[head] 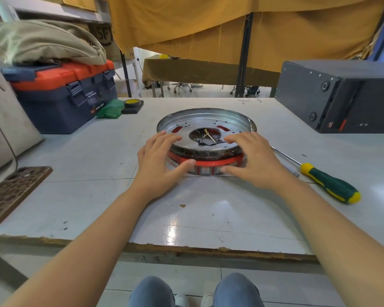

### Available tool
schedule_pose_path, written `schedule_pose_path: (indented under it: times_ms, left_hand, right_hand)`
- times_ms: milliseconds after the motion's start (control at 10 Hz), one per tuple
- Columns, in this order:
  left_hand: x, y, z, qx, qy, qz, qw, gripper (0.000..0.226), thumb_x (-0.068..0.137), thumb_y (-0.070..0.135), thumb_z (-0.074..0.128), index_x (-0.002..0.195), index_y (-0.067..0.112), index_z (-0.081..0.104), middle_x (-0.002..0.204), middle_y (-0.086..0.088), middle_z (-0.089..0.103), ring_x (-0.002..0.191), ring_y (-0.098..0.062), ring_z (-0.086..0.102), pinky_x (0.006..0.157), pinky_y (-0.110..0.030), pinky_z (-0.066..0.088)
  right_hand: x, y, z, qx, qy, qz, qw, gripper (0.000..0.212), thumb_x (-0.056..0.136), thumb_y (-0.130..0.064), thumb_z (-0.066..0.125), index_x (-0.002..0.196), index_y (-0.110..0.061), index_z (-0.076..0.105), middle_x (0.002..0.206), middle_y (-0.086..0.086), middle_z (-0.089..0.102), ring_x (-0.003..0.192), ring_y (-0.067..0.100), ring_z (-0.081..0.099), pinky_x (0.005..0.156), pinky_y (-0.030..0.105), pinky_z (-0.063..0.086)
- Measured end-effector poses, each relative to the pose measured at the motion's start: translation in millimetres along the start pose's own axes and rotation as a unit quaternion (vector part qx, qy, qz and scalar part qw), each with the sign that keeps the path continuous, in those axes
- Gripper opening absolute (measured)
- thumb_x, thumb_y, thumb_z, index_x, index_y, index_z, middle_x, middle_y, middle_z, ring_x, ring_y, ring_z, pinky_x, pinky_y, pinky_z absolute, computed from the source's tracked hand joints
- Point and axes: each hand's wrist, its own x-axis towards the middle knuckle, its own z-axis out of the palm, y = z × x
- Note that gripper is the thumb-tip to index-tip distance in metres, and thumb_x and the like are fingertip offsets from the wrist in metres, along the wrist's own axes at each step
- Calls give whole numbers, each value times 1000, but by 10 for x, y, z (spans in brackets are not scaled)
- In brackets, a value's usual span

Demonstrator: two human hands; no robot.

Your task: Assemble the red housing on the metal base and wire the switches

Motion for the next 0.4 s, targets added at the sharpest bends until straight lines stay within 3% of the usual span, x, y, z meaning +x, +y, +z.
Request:
schedule_pose_path:
  times_ms: [100, 200, 300, 400]
  left_hand:
    - [6, 9, -28, -51, 29, -17, 998, 47, 85, 50, 47, 123, 25, 55, 136, 10, 49, 133, -6, 30, 111, -34, 20]
    - [10, -28, -40, -96, 63, -38, 993, 30, 92, 36, 54, 118, 23, 59, 137, 8, 46, 130, -6, 34, 111, -34, 26]
    - [35, -114, -39, -106, 119, -95, 983, 27, 94, 22, 53, 120, 16, 55, 131, 2, 47, 122, -12, 42, 102, -25, 32]
    - [6, -166, -57, -115, 109, -202, 967, 10, 92, 15, 53, 100, 15, 59, 100, 1, 60, 88, -13, 55, 72, -14, 38]
  right_hand:
    - [-10, -47, -26, 62, 24, 16, 998, 49, 79, -47, 66, 121, -22, 57, 116, -9, 59, 109, 12, 47, 97, 26, 27]
    - [-24, -79, -60, 162, 83, 55, 982, 24, 85, -33, 65, 106, -21, 66, 99, -19, 60, 98, 4, 52, 89, 8, 31]
    - [-11, -56, -111, 201, 156, 83, 964, 12, 87, -18, 63, 98, -16, 68, 94, -15, 62, 94, 4, 56, 84, 2, 35]
    - [-33, -40, -148, 215, 201, 132, 947, 11, 89, -10, 60, 92, -16, 69, 94, -8, 66, 90, 3, 58, 77, 1, 37]
